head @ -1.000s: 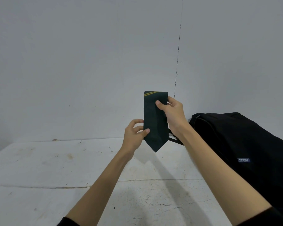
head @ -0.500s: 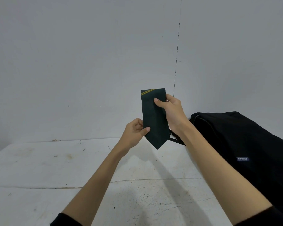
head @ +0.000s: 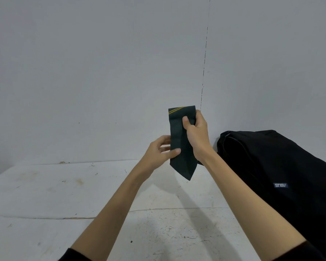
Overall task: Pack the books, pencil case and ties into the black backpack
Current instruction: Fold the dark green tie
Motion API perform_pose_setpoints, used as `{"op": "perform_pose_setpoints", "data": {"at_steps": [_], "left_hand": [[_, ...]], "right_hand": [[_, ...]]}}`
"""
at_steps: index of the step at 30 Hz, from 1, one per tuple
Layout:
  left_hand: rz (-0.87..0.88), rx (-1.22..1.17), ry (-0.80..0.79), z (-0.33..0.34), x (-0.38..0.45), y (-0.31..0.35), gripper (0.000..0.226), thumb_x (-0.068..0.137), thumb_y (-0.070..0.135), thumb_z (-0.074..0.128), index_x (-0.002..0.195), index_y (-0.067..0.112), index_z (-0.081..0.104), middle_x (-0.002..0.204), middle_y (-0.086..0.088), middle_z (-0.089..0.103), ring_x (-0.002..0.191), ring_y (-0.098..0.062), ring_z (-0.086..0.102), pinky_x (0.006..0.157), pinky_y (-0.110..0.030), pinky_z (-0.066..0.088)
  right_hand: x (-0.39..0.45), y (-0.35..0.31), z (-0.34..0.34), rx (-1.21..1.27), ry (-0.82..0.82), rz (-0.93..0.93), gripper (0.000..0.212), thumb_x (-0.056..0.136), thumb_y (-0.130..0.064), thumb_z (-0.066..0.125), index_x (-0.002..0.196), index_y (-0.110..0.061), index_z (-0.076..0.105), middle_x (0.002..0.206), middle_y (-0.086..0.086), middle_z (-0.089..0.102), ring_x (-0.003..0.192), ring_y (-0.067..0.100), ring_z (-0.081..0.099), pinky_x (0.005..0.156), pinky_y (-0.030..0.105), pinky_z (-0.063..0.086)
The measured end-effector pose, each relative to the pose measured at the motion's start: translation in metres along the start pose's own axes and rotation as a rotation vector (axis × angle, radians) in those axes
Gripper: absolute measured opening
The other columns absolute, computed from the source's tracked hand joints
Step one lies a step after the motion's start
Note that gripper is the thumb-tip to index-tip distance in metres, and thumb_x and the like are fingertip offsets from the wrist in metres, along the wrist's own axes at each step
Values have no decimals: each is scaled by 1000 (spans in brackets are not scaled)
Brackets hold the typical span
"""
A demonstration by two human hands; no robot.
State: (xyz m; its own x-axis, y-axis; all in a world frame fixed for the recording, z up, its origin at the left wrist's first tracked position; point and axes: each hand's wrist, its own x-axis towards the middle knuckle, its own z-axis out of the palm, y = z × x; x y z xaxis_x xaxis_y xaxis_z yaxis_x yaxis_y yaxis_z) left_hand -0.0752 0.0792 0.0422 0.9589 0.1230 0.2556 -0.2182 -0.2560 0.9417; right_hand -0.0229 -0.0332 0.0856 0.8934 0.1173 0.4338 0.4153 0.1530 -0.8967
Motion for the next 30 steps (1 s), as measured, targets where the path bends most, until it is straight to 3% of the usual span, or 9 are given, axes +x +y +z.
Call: {"op": "perform_pose_setpoints", "data": {"at_steps": [2,5,12,15,18,24,27,30], "left_hand": [[5,-147,-29,-1,2,5,32,89,18,63,120,18,55,118,1,63,105,-15,63,90,-28,53],[27,-174,64,5,5,8,18,89,12,63,107,16,61,109,-7,68,101,-21,66,84,-28,56],[64,-149,141,18,-5,5,28,91,17,61,109,-3,53,108,-16,65,98,-26,64,88,-41,54],[100,-61,210,28,-11,8,15,94,20,57,98,9,48,105,-14,64,96,-26,64,84,-45,55],[128,-78,256,30,-15,13,13,93,17,57,92,20,44,100,-7,67,89,-24,66,77,-41,57],[95,-189,172,34,-24,12,38,92,14,59,118,34,39,106,0,68,92,-16,68,72,-35,59],[73,-233,104,36,-24,8,27,93,10,57,111,30,57,112,3,64,104,-17,62,71,-29,56],[-45,-308,34,37,-26,2,21,94,11,56,104,26,68,115,5,62,101,-15,61,65,-25,54]], "right_hand": [[-1,1,-1,27,-19,2,9,98,-12,45,104,-15,51,94,-7,58,86,11,56,76,27,49],[-2,-1,0,55,-46,22,9,98,-10,46,104,-13,53,91,-10,58,85,9,57,76,26,51],[2,-4,-3,153,-28,159,8,97,-14,50,102,-13,56,103,8,64,91,24,61,79,38,53],[1,-7,-3,136,-8,177,7,96,-14,51,100,-12,57,101,9,64,89,24,61,79,38,53],[0,-9,-7,120,16,182,5,94,-14,54,93,-13,59,90,6,65,81,21,62,70,33,53],[-2,0,-22,64,23,307,8,92,-16,58,93,-8,62,90,9,67,80,24,64,76,39,55],[-2,13,-30,69,45,409,5,87,-13,63,86,-8,63,91,13,68,83,28,64,81,44,55],[-2,24,-34,76,88,495,10,81,-11,68,76,-9,60,80,10,64,80,27,60,82,44,52]]}}
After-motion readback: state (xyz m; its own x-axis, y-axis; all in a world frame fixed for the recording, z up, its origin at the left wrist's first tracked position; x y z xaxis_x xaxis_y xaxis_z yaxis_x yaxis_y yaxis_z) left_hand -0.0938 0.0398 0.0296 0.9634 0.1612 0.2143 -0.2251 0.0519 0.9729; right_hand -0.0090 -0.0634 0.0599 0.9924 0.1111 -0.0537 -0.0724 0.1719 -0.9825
